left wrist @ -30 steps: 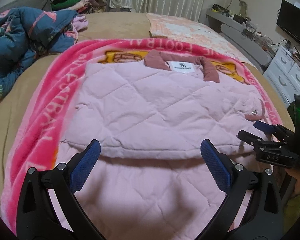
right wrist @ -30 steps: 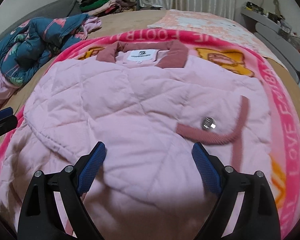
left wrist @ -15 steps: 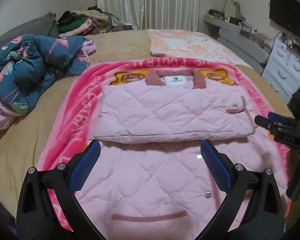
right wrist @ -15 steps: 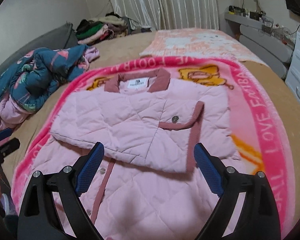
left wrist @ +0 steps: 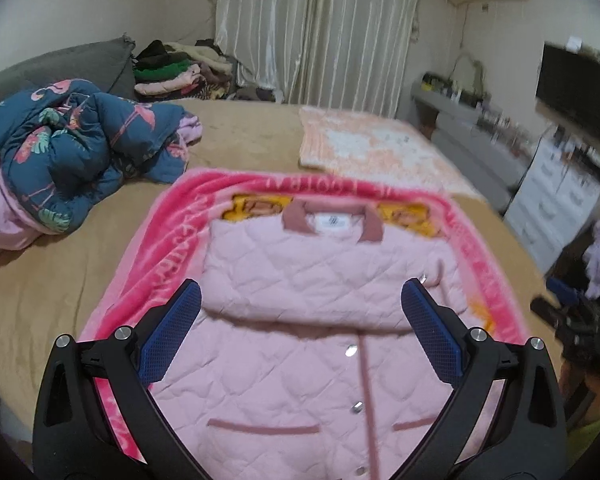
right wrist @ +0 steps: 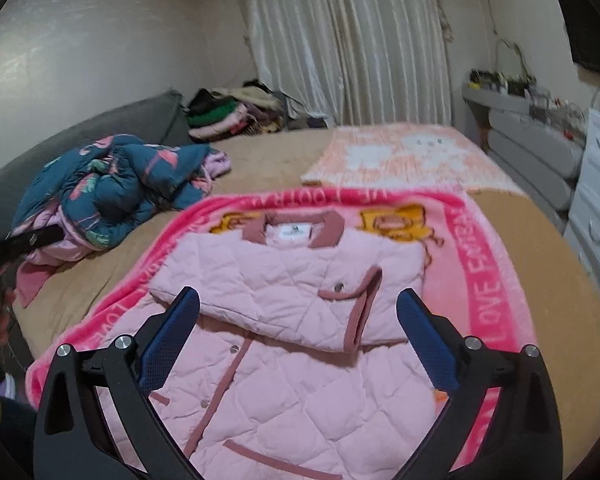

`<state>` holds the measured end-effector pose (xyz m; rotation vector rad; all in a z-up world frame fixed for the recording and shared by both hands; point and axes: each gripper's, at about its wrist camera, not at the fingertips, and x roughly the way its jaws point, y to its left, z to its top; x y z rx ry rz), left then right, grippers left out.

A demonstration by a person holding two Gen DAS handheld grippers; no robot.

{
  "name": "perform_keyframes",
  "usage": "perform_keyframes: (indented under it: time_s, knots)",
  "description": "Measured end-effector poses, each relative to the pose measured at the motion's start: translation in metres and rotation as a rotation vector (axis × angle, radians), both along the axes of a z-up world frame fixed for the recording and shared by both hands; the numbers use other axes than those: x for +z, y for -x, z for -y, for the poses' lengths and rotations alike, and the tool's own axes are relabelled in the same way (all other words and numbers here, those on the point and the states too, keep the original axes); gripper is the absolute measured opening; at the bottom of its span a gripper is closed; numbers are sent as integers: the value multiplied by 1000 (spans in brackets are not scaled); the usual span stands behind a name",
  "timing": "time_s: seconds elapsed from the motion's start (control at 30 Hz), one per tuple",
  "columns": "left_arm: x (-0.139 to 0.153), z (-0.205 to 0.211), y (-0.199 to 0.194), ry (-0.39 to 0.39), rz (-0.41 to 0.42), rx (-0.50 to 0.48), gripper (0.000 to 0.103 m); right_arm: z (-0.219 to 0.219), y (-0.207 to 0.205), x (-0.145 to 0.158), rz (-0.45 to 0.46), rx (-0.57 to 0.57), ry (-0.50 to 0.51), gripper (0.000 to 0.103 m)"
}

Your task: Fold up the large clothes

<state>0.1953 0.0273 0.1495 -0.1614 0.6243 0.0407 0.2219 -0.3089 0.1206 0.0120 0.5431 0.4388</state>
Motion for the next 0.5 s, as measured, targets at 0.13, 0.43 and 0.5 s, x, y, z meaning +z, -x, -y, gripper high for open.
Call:
perform_keyframes:
  time_s: [0.13, 0.43, 0.5]
  knots:
    - [18, 1, 5, 14, 57, -50, 94, 13, 22, 26, 73, -34, -10, 99]
    - [19, 0, 24, 28, 108, -137, 94, 18, 53, 51, 155, -104, 29, 99]
    - [13, -1, 28, 24, 103, -156, 94, 17, 61, 52, 165, -116, 31, 99]
